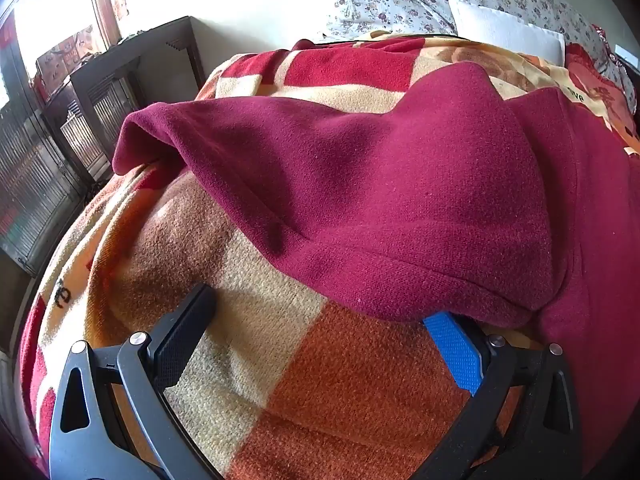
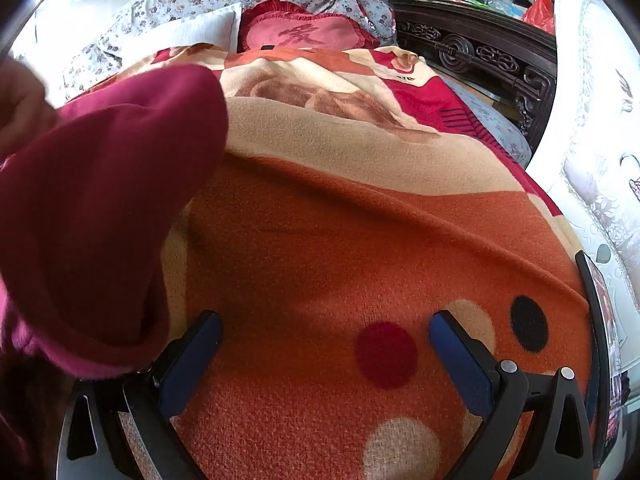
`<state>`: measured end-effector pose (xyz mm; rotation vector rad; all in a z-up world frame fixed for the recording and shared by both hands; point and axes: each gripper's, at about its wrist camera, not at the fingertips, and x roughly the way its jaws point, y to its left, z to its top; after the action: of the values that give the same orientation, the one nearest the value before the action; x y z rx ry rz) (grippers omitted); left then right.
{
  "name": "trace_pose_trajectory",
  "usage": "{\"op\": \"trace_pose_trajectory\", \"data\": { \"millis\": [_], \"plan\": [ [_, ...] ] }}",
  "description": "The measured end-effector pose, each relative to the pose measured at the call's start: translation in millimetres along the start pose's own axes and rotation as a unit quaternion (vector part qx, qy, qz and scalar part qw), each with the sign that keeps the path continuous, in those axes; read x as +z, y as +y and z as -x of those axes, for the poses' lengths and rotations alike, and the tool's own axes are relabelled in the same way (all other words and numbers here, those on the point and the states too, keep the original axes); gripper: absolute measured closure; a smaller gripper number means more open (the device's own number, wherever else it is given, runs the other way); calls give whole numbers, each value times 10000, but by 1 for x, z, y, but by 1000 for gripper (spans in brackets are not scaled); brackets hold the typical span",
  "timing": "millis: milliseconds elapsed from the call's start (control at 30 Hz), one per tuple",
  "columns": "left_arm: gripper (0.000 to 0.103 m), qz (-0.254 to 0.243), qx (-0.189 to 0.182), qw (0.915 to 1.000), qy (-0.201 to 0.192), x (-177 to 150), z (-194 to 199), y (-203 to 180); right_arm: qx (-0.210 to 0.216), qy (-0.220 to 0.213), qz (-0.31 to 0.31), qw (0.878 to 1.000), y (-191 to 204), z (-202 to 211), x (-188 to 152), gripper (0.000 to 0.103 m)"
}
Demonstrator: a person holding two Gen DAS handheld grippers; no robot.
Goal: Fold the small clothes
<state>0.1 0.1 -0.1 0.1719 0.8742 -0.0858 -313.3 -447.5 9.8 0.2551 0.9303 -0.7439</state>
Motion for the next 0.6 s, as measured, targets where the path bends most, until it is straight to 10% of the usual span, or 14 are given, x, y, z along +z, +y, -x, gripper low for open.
{"op": "trace_pose_trajectory", "data": {
  "millis": [600],
  "plan": [
    [0,-17,-8,10000,50,0,1,1,2,1,3,10000,5,1,1,0]
  ]
}}
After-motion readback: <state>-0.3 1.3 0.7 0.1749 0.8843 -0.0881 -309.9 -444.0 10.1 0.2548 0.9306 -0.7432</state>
